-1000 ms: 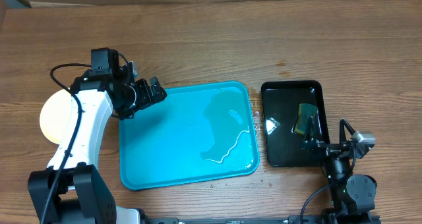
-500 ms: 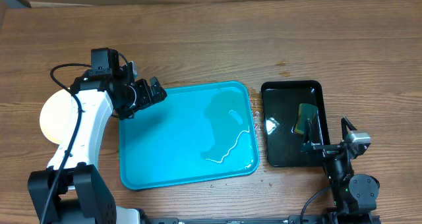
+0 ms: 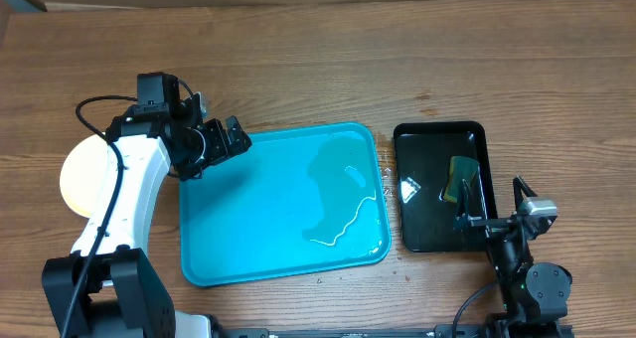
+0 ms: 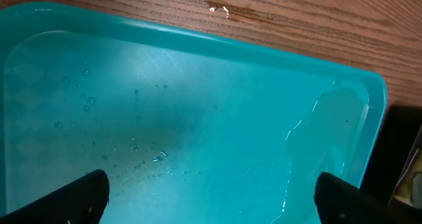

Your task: Clean dirty plates on tray and stack at the side

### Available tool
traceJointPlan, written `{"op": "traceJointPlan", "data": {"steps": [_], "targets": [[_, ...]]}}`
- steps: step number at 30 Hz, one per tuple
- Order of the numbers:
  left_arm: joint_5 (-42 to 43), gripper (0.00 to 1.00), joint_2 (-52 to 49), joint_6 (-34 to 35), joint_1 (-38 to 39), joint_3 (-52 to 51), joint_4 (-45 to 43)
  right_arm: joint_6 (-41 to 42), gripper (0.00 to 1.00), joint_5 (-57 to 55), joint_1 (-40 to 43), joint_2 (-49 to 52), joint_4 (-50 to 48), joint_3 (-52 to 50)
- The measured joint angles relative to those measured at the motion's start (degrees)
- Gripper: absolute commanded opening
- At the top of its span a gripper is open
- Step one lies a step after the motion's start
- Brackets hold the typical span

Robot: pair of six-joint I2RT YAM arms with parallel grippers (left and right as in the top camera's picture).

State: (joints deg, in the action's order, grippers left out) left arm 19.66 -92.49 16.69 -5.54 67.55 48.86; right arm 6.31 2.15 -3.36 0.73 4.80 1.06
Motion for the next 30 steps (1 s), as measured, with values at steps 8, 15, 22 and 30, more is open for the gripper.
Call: {"op": "traceJointPlan", "data": {"steps": [8, 15, 22, 30], "targets": [[-0.1, 1.0, 0.0, 0.0, 0.0, 0.0, 0.0, -0.2, 1.0, 0.0, 0.0, 0.0, 0.0, 0.0], [-0.9, 1.0, 7.8, 0.0, 0.8, 0.0, 0.0, -0.1, 1.0, 0.0, 0.0, 0.0, 0.0, 0.0], [-0.9, 1.0, 33.3, 0.0, 1.6, 0.4, -0.3, -0.1, 1.0, 0.0, 0.0, 0.0, 0.0, 0.0], [-0.9, 1.0, 47.1, 0.0, 1.7, 0.8, 0.5, -0.2, 1.0, 0.0, 0.0, 0.0, 0.0, 0.0]]}}
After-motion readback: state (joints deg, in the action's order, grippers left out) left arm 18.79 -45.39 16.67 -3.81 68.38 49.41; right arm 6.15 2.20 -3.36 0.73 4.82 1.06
